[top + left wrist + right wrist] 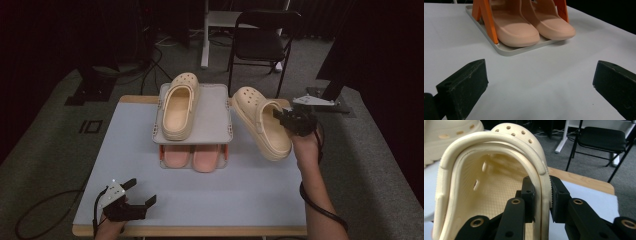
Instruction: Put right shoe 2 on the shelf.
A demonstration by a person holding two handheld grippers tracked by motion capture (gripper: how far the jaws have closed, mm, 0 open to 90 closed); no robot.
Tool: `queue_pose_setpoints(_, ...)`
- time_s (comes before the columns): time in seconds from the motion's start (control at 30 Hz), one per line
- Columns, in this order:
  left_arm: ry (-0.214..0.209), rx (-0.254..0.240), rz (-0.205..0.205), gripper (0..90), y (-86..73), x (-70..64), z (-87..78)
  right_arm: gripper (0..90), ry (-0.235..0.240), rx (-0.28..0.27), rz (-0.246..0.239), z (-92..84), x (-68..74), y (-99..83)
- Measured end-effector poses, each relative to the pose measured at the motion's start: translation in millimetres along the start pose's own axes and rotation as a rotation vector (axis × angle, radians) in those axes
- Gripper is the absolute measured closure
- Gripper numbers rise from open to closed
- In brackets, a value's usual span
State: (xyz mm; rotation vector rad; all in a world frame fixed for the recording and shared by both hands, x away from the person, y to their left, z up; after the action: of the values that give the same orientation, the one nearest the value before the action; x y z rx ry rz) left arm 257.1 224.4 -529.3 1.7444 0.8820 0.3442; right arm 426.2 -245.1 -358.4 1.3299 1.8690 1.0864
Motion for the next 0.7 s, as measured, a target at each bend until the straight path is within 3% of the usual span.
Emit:
queue_pose_setpoints(0.23, -0.006, 0.0, 0.001, 0.0, -0.2, -0.8, -0.6, 76.0, 0.028, -0.004, -0.006, 10.6, 21.6, 17.0)
queue_pose_setpoints(0.7, -0.012, -0.002, -0.003, 0.0, -0.9, -1.3, -1.8, 76.0, 0.027, -0.001, -0.024, 34.1, 53.6, 47.1)
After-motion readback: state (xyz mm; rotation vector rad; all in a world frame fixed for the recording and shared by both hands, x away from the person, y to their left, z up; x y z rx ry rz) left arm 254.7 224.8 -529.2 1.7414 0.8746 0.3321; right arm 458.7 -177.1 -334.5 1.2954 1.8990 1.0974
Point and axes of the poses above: each handheld gripper's, and its own axes: z roughly forward along the jaws, y roughly out of its top, x roughly to its left, the point moved 5 cm from there along z, roughly forward along the jaws, and after that the axes turned 7 degrees about -y, right-handed, at the moved point
